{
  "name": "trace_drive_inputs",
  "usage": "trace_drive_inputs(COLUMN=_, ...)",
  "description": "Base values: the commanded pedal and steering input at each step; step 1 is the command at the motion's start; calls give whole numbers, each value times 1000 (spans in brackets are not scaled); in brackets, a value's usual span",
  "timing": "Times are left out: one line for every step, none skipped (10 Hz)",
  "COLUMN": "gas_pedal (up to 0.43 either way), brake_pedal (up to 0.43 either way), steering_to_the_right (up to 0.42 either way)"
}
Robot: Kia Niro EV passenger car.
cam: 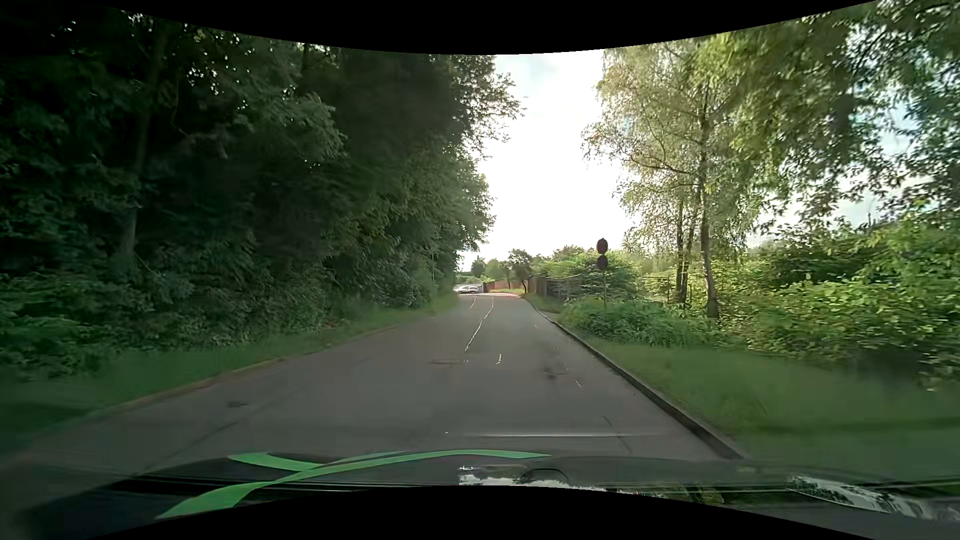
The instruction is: Follow the waypoints while adhering to traffic rules and regulations
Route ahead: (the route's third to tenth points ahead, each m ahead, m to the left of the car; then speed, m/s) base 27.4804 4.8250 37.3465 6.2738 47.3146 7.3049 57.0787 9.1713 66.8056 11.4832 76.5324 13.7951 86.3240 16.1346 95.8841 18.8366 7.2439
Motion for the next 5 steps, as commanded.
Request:
trace_drive_inputs(gas_pedal=138, brake_pedal=0, steering_to_the_right=-10)
trace_drive_inputs(gas_pedal=138, brake_pedal=0, steering_to_the_right=-8)
trace_drive_inputs(gas_pedal=138, brake_pedal=0, steering_to_the_right=-8)
trace_drive_inputs(gas_pedal=138, brake_pedal=0, steering_to_the_right=-7)
trace_drive_inputs(gas_pedal=138, brake_pedal=0, steering_to_the_right=-7)
